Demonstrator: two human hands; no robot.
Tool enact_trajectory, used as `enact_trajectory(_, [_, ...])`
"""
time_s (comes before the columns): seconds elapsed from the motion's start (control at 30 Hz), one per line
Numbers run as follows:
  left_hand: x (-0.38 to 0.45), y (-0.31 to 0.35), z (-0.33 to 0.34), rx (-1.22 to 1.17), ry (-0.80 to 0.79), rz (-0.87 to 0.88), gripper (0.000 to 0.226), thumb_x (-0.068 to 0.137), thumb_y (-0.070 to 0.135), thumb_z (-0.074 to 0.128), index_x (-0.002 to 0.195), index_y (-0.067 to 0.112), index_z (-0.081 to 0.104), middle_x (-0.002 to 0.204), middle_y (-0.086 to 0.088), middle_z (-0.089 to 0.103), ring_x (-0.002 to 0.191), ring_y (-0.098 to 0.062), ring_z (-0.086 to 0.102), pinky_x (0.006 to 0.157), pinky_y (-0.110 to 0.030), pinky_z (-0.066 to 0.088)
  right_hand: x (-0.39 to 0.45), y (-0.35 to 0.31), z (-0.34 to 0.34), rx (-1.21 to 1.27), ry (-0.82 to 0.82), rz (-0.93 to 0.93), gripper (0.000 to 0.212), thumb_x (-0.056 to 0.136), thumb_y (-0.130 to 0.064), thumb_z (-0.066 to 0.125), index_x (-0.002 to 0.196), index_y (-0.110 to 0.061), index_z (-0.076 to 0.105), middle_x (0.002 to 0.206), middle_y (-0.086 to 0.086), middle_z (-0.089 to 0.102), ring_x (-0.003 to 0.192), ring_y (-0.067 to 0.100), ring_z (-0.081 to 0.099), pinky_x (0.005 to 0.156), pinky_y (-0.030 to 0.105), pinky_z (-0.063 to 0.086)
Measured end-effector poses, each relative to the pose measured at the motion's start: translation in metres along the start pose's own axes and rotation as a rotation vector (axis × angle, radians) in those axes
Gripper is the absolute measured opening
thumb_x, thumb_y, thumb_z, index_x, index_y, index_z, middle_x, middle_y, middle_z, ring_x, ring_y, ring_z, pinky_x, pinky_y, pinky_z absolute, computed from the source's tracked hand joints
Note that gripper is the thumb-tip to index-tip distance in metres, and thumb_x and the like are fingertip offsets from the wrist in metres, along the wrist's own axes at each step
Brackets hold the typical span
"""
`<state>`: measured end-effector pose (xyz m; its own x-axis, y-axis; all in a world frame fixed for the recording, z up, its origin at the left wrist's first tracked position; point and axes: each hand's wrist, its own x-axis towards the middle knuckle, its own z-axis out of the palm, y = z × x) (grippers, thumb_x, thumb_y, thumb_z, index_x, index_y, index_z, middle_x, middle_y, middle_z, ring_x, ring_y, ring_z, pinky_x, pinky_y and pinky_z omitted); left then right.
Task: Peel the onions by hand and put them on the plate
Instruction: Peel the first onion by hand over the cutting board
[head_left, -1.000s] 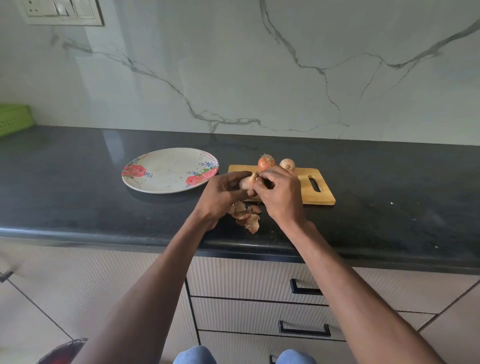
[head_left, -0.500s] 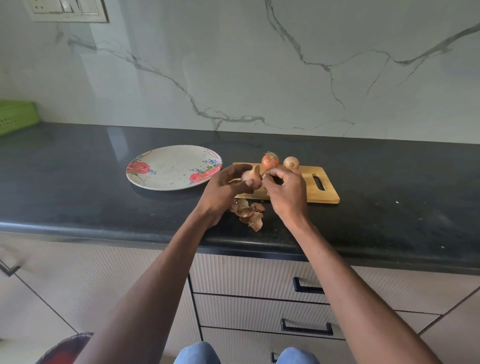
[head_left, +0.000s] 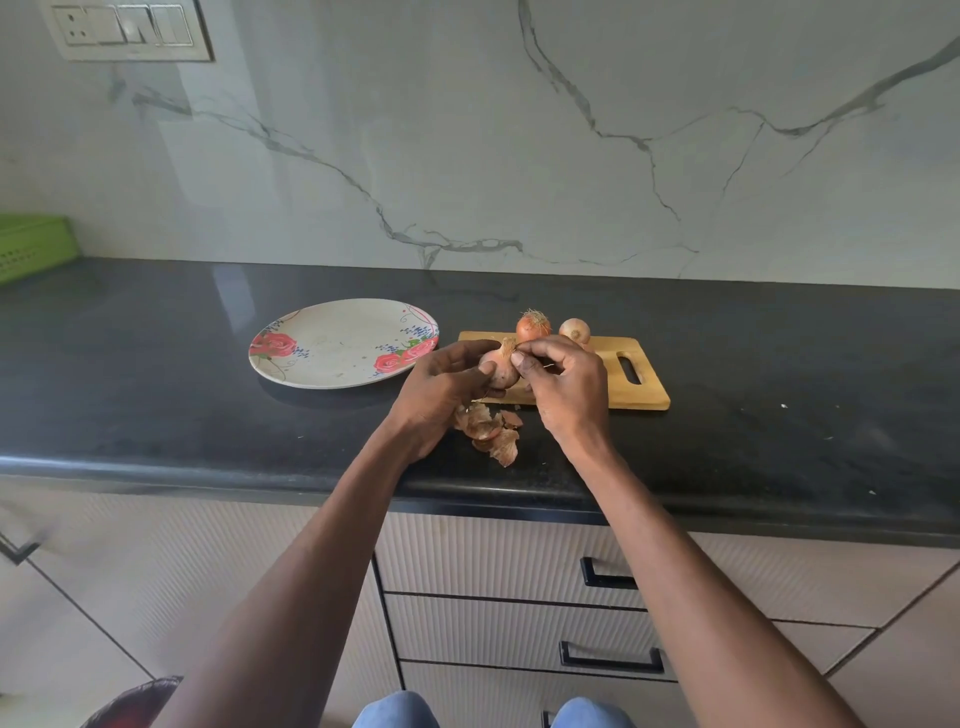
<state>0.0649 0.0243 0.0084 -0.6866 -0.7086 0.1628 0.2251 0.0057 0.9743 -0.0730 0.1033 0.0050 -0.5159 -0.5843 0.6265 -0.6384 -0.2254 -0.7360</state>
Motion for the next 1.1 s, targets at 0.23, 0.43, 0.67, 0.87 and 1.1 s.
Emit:
enact_trajectory(0.23, [-0.0001,-0.0011,-0.0001,0.064,0.001,0.022,0.036,0.081,0.015,0.076,0.116,0.014,0.070,0.117,-0.014,0.072,0.107,-0.034,0.069,0.099,-0.046,0.054,0.0010,-0.0011,-0.0015,-0.048,-0.031,0.009,0.007,0.085,-0.008,0.075,0.092,-0.007,0.075,0.091,-0.003,0.070,0.086,0.006,0.063,0.088,0.029,0.052])
enact_trajectory(0.43, [0.0007,-0.0022,0.0012,0.027,0.013,0.013,0.031,0.085,0.002,0.074,0.113,0.006,0.063,0.105,-0.014,0.074,0.100,-0.030,0.069,0.093,-0.039,0.056,0.0000,-0.0011,0.0003,-0.088,-0.063,0.036,0.006,0.091,-0.007,0.067,0.094,-0.006,0.071,0.092,0.000,0.066,0.081,0.004,0.058,0.076,0.007,0.043])
enact_trajectory(0.67, [0.0034,-0.0016,-0.0004,-0.030,0.042,-0.017,0.024,0.097,0.005,0.062,0.121,0.006,0.061,0.114,-0.022,0.068,0.098,-0.032,0.070,0.094,-0.048,0.057,0.0004,-0.0013,0.0006,-0.058,-0.118,0.143,0.017,0.099,-0.013,0.057,0.112,-0.006,0.067,0.092,-0.015,0.057,0.084,-0.004,0.055,0.069,-0.003,0.041])
enact_trajectory(0.87, [0.0045,-0.0022,0.0022,-0.048,0.075,-0.033,0.021,0.104,0.011,0.052,0.119,-0.002,0.057,0.102,-0.016,0.069,0.087,-0.026,0.072,0.079,-0.036,0.063,-0.0015,-0.0004,-0.0003,-0.024,-0.155,0.163,0.015,0.101,-0.014,0.054,0.111,-0.008,0.064,0.088,-0.023,0.045,0.080,-0.020,0.050,0.071,0.002,0.044])
enact_trajectory(1.1, [0.0019,-0.0010,0.0016,0.024,0.061,-0.032,0.023,0.098,0.003,0.060,0.121,0.003,0.063,0.116,-0.020,0.069,0.100,-0.033,0.072,0.093,-0.043,0.059,0.0010,0.0016,0.0040,0.036,-0.178,0.232,0.013,0.102,-0.016,0.051,0.107,-0.011,0.062,0.085,-0.008,0.060,0.083,0.010,0.060,0.067,0.023,0.046])
